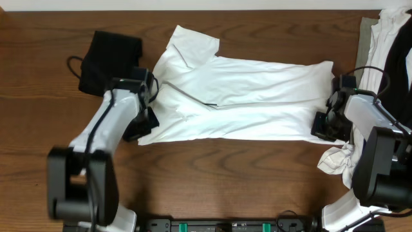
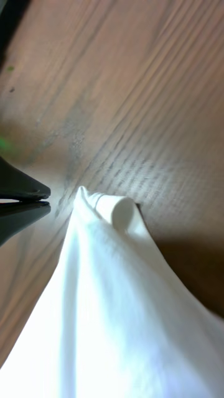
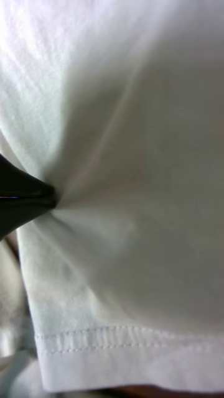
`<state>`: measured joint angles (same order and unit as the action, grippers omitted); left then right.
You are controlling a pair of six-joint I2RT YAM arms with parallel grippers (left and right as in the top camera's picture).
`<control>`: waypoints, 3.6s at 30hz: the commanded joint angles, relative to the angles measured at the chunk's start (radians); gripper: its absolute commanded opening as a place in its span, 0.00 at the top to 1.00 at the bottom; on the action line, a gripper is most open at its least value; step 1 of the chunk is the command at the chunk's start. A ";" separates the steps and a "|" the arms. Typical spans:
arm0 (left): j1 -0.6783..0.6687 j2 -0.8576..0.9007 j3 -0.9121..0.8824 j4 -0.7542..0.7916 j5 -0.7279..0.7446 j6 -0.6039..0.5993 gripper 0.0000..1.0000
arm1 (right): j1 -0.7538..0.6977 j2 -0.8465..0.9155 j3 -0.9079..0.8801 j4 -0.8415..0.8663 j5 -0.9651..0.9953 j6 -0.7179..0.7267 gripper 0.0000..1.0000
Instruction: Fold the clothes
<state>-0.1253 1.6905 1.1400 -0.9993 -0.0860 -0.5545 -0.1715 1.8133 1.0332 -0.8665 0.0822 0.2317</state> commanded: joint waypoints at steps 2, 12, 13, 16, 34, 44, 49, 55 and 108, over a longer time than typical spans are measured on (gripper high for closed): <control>0.003 -0.139 0.003 0.045 -0.020 -0.020 0.94 | 0.005 0.028 0.065 -0.067 0.006 0.022 0.99; 0.003 -0.206 0.003 0.093 -0.020 -0.020 0.94 | 0.062 0.028 0.292 -0.203 -0.086 -0.038 0.96; 0.003 -0.206 0.003 0.096 -0.021 -0.019 0.94 | 0.069 0.028 0.312 -0.209 -0.114 -0.065 0.96; 0.019 -0.206 0.003 0.116 -0.021 -0.020 0.94 | 0.107 0.028 0.373 -0.224 -0.222 -0.183 0.93; 0.282 -0.206 0.003 0.172 0.026 -0.027 0.83 | 0.278 0.029 0.440 -0.023 -0.515 -0.219 0.81; 0.284 -0.206 0.003 0.177 0.025 -0.027 0.37 | 0.581 0.031 0.439 0.125 -0.423 -0.361 0.88; 0.284 -0.206 0.003 0.168 0.025 -0.027 0.02 | 0.782 0.035 0.439 0.241 -0.277 -0.402 0.92; 0.284 -0.206 0.003 0.167 0.025 -0.027 0.02 | 0.954 0.087 0.438 0.375 -0.127 -0.455 0.83; 0.284 -0.206 0.003 0.167 0.025 -0.027 0.02 | 1.060 0.408 0.438 0.723 0.129 -0.426 0.75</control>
<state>0.1555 1.4845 1.1400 -0.8295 -0.0555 -0.5797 0.8928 2.2116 1.4597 -0.1455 0.1997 -0.2077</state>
